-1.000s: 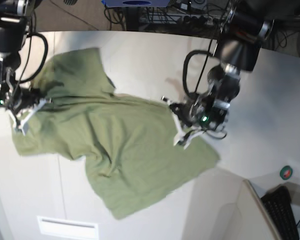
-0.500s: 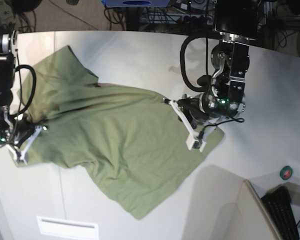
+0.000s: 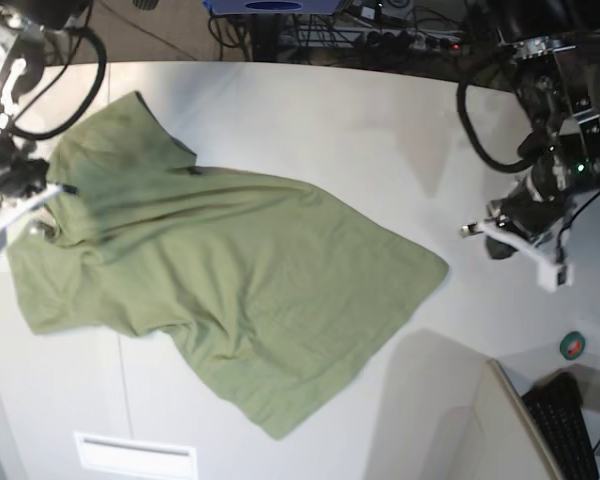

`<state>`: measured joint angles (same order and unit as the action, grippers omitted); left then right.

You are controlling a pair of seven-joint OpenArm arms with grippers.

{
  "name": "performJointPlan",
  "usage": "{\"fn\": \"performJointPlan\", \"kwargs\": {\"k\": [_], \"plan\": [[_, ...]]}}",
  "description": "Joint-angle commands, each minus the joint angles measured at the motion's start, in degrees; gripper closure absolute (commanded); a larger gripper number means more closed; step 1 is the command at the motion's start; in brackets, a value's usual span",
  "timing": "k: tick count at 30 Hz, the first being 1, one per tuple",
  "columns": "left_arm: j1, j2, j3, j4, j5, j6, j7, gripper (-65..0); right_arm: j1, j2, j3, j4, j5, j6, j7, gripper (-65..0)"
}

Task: Layout the t-shirt on the table in an organized manner, then fold the t-shirt properly
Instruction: 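Grasp a shirt corner with each gripper and pull them apart, then hold the shirt corners with both grippers and stretch the shirt taut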

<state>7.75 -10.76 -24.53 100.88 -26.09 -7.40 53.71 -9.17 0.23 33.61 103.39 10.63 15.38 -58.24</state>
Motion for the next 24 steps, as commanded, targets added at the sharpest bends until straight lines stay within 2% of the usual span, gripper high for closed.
{"fn": "performJointPlan", "kwargs": {"k": [1, 3, 4, 5, 7, 9, 10, 13, 15, 19, 23, 24], "plan": [[0.4, -0.4, -0.9, 1.1, -1.1, -0.1, -2.4, 0.0, 0.3, -0.5, 2.0, 2.1, 0.8, -0.4, 1.3, 0.0], [2.3, -0.6, -2.6, 1.1, -1.5, -0.1, -4.4, 0.0, -0.9, -2.6, 5.1, 3.2, 0.8, -0.3, 1.3, -8.0], [3.0, -0.5, -3.5, 1.1, -1.5, -0.1, -4.8, -5.1, -1.3, -3.5, 6.4, 3.7, 0.8, -0.2, 1.3, -14.1], [3.5, -0.4, -4.1, 1.1, -1.5, -0.1, -4.8, -13.5, -1.6, -4.1, 7.6, 4.1, 1.4, 0.3, 1.3, -19.4], [3.7, -0.2, -5.1, 1.1, -1.7, -0.1, -4.9, -33.4, -2.5, -4.6, 10.9, 3.7, 5.9, 3.4, 1.2, -29.1], [3.7, 0.6, -5.8, 0.6, -3.1, -0.1, -4.9, -56.4, -3.8, -4.5, 13.9, 2.8, 13.5, 9.0, 0.7, -37.5], [3.7, 0.7, -6.4, 0.6, -5.1, -0.1, -4.9, -65.0, -4.8, -4.3, 15.1, 2.0, 17.5, 11.6, 0.7, -40.8], [3.1, 0.7, -7.1, -1.1, -13.5, -0.1, -4.9, -65.0, -6.6, -3.4, 16.8, -1.7, 26.4, 16.8, 0.7, -43.8], [0.8, 0.5, -7.1, -6.3, -18.2, -0.1, -5.1, -65.0, -7.5, -1.9, 15.7, -3.6, 28.9, 17.5, 0.7, -43.8], [-7.3, 0.5, -7.0, -21.9, -19.1, -0.2, -5.1, -65.0, -8.5, -1.2, 14.7, -4.4, 29.2, 17.5, 0.7, -43.8], [-14.5, 0.5, -5.7, -32.4, -19.0, -4.8, -5.1, -65.0, -9.7, -1.2, 15.1, -4.2, 29.3, 17.6, 0.7, -43.8], [-16.1, 0.5, -4.8, -34.6, -18.9, -4.9, -5.1, -65.0, -10.2, -1.2, 15.1, -4.2, 29.3, 17.6, 0.8, -43.8]]}}
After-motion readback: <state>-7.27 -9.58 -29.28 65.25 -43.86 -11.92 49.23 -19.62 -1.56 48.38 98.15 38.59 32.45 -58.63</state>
